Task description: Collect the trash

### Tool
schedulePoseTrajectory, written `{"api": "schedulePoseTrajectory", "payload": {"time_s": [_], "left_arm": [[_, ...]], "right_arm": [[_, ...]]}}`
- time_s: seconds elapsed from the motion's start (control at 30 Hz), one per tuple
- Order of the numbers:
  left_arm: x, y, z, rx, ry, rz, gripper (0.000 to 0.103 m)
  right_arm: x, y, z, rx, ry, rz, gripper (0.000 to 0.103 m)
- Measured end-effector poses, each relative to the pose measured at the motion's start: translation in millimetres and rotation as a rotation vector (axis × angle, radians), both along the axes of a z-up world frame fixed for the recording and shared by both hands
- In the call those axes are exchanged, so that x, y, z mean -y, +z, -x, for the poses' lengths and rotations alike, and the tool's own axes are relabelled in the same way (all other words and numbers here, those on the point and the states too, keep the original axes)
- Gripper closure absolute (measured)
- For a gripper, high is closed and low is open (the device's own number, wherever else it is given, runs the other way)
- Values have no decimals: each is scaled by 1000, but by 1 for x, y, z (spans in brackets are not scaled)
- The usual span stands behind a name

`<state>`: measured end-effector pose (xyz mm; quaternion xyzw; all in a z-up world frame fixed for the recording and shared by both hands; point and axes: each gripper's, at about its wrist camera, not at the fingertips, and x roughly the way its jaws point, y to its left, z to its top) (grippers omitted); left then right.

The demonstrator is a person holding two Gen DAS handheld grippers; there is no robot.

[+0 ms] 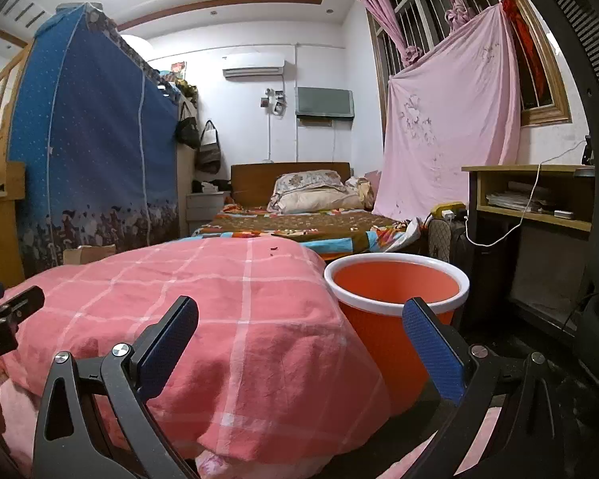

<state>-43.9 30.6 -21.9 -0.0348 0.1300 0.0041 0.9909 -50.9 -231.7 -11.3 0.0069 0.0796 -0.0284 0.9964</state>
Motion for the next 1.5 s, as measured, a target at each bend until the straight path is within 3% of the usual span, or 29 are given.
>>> {"api": "schedulePoseTrajectory", "payload": {"time_s": [1.5], "left_arm": [[7,-4,-1,-17,-19,-21,11]], "right_arm": [[1,-5,-8,-25,22,-5,0]]}}
